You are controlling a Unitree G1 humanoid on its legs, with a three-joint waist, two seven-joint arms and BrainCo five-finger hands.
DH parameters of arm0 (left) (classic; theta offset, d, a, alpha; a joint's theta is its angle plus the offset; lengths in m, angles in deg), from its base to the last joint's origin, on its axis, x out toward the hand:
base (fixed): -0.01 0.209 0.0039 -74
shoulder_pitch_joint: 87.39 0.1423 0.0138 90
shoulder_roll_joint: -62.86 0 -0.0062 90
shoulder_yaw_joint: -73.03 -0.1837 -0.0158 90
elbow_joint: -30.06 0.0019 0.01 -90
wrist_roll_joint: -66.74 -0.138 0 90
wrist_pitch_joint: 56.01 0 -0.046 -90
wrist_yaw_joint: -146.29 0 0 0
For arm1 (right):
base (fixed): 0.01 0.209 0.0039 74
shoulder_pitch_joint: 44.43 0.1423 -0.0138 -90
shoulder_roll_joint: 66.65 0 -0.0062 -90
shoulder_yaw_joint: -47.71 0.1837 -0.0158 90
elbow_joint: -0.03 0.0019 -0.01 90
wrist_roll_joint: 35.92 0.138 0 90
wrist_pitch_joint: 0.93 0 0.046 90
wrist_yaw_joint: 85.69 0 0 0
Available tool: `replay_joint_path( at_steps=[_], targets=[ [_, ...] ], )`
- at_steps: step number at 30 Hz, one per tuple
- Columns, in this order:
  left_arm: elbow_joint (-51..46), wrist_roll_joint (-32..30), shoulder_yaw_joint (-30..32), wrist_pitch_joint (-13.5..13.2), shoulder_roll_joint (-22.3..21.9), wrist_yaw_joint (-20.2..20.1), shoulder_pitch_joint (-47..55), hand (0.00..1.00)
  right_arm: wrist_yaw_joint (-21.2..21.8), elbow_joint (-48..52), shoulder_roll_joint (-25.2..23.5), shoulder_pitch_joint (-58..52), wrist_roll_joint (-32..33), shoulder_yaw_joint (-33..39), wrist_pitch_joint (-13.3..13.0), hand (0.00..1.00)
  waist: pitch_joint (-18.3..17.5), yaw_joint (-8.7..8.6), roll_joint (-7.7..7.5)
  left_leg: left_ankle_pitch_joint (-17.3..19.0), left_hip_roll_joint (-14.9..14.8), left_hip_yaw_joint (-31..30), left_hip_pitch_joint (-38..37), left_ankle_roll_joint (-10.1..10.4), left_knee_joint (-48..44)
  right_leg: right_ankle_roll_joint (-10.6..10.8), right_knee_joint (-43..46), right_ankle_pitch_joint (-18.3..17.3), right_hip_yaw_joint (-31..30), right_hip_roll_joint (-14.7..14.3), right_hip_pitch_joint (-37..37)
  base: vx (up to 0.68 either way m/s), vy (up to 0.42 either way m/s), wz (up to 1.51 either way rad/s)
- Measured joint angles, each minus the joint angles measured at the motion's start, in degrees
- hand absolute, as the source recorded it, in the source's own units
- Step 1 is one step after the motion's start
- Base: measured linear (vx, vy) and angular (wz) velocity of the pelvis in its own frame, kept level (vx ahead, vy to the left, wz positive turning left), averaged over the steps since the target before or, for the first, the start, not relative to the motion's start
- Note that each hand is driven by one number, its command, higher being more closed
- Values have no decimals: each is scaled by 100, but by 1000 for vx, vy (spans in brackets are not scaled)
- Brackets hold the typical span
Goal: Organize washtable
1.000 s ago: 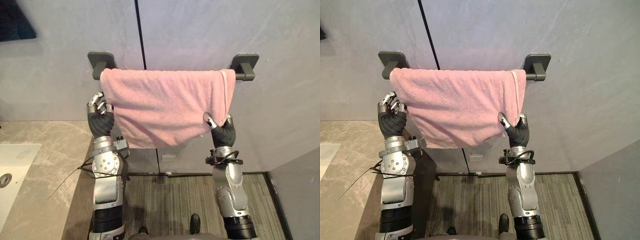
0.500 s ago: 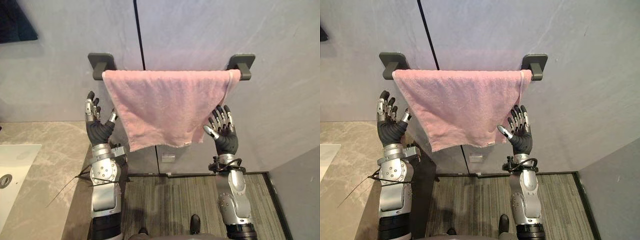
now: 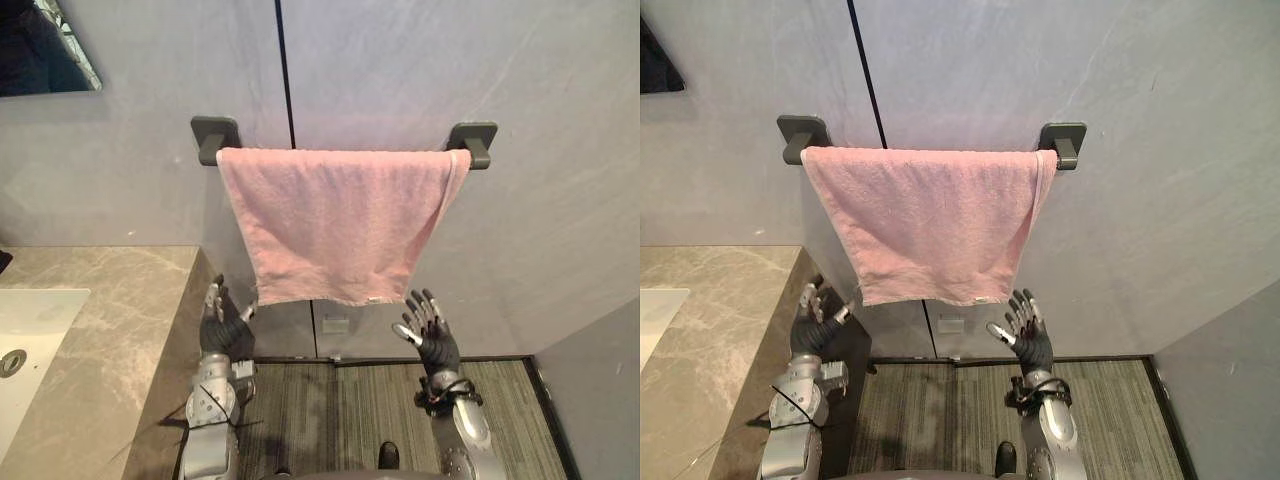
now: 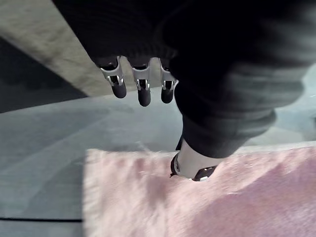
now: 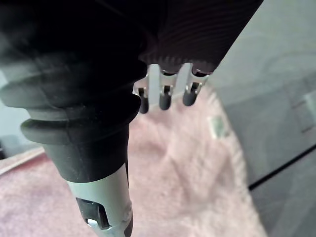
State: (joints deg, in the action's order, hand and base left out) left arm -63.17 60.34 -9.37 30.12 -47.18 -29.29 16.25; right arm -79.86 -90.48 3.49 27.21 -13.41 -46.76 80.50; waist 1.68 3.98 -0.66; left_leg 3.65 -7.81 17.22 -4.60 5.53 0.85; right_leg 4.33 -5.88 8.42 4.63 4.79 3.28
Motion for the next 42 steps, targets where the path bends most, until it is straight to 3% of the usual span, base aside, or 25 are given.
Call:
replay_joint_path(
  at_steps=[5,11,14,17,21,24,25,27,28,34,42],
  targets=[
    [579,-95,-121,124,-17,-353,367,0,128,-350,-8,-354,-21,2,174,0,-5,-1,-7,11,-22,42,-10,18,-33,-1,10,-4,-10,-34,2,-21,-23,-4],
    [954,237,-467,345,-23,-1229,763,0,531,-476,253,-577,-187,-460,445,0,-17,5,-6,47,-85,83,-8,59,-109,-17,8,-67,-2,-88,-5,-12,-12,-2],
    [831,614,-1123,419,209,-1843,984,0,914,-359,474,-637,-285,-1120,594,0,-47,6,1,100,-131,98,-6,83,-148,-77,-2,-109,-3,-140,-6,-14,-30,-4],
    [421,963,-1647,499,486,-2167,1012,0,1192,-37,607,-589,-272,-1491,693,0,-64,2,18,139,-158,79,14,106,-169,-86,-3,-115,-10,-174,7,-3,-16,-2],
    [-162,1601,-2106,577,923,-2480,1005,0,1431,83,897,-229,237,-1845,751,0,-195,-15,53,185,-154,19,78,114,-226,-89,-5,-95,-46,-183,77,8,-4,-3],
    [-197,2231,-2164,416,1110,-2560,871,0,1443,421,1242,31,438,-1980,775,0,-225,-16,72,239,-150,21,113,110,-344,-84,3,-65,-79,-174,57,26,6,-4],
    [-198,2450,-2236,216,1208,-2542,775,0,1440,569,1377,196,622,-2035,735,0,-227,-14,70,246,-137,7,89,99,-360,-80,18,-55,-89,-164,26,0,0,0],
    [-198,2582,-2339,73,1268,-2523,712,0,1416,774,1409,372,697,-2057,691,0,-229,-20,70,260,-128,0,41,76,-365,-75,18,-51,-94,-156,-22,-11,5,-3],
    [-333,2828,-2352,-113,1291,-2452,642,0,1404,891,1458,553,741,-2094,603,0,-241,-23,53,289,-124,2,1,63,-377,-65,18,-43,-126,-155,-56,-32,9,-6],
    [-829,3624,-2354,-566,1589,-2347,165,0,1260,1191,1562,1387,964,-2271,218,0,-303,-22,41,344,-106,11,-88,30,-459,-53,-5,-19,-171,-134,-153,-72,-2,-4],
    [-973,3701,-2148,-801,1521,-2173,-233,0,985,1105,1562,2118,885,-2228,2,0,-324,-22,121,327,-107,-9,-10,55,-514,-85,-5,22,-170,-131,-97,-41,-11,0]
  ],
)
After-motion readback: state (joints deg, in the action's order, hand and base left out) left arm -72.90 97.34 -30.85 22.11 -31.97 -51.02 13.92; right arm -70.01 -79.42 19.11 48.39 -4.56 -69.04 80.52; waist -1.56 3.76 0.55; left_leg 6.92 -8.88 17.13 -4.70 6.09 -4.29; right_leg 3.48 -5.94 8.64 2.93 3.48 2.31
